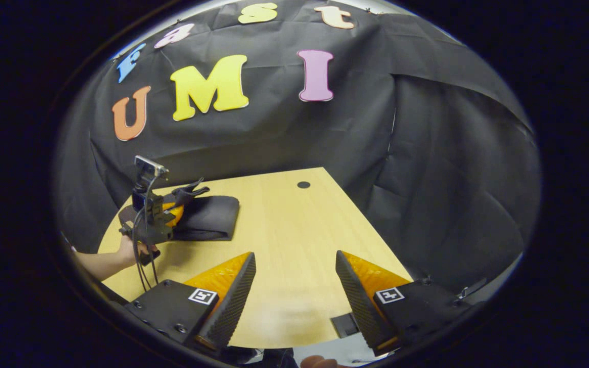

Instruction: Grasp the waist and the cuffs of the jeans and fold them to make the two legs overlap; first hold the waist and fold one-third of the jeans toward the cuffs, then hold the cuffs and fold the remaining one-third in the same direction to finish folding.

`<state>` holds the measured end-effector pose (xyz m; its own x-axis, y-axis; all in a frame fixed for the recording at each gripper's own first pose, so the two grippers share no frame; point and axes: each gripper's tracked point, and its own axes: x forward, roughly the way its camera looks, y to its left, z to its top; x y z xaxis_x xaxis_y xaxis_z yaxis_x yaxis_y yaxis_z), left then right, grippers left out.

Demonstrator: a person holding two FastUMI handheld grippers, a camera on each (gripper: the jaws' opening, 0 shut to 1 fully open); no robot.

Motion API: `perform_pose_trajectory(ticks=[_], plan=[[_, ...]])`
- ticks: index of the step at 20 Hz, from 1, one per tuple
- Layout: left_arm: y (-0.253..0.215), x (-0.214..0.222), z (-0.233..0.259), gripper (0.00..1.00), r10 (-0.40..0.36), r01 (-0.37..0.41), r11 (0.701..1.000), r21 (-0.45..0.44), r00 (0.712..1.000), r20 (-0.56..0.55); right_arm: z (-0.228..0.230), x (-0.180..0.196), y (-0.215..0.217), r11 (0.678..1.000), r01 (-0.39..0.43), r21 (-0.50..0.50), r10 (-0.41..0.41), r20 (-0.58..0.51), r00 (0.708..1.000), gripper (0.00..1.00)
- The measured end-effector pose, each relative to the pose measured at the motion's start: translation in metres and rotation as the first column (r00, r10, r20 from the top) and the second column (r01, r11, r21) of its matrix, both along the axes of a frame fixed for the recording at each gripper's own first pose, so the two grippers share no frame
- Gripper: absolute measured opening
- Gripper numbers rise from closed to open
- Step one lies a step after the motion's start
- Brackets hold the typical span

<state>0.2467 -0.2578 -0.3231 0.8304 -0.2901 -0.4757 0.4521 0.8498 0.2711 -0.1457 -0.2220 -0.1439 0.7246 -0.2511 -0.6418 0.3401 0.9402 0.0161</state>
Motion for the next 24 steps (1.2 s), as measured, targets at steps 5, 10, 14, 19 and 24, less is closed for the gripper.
perform_pose_trajectory(ticks=[5, 10, 14, 19, 24], plan=[[-0.005, -0.009, -0.008, 0.29, -0.015, 0.016, 0.999, 0.046, 1.0, -0.018, -0.008, 0.007, 0.003, 0.999, -0.034, 0.002, 0.034, -0.015, 0.999, 0.94], [-0.005, -0.027, 0.014, 0.98, 0.003, -0.006, 0.997, -0.081, 0.999, -0.038, -0.006, 0.039, 0.022, 0.996, -0.086, 0.012, 0.085, 0.012, 0.996, 0.94], [0.008, -0.042, 0.068, 0.99, 0.055, -0.054, 0.977, -0.204, 0.998, -0.001, 0.016, 0.07, 0.044, 0.989, -0.15, -0.001, 0.149, 0.091, 0.985, 0.96], [0.052, -0.052, 0.176, 0.99, 0.175, -0.135, 0.93, -0.343, 0.981, 0.088, 0.071, 0.126, 0.08, 0.976, -0.207, -0.061, 0.216, 0.264, 0.94, 0.96], [0.104, -0.062, 0.279, 0.99, 0.317, -0.205, 0.858, -0.471, 0.933, 0.172, 0.127, 0.166, 0.119, 0.964, -0.24, -0.113, 0.265, 0.43, 0.863, 0.94]])
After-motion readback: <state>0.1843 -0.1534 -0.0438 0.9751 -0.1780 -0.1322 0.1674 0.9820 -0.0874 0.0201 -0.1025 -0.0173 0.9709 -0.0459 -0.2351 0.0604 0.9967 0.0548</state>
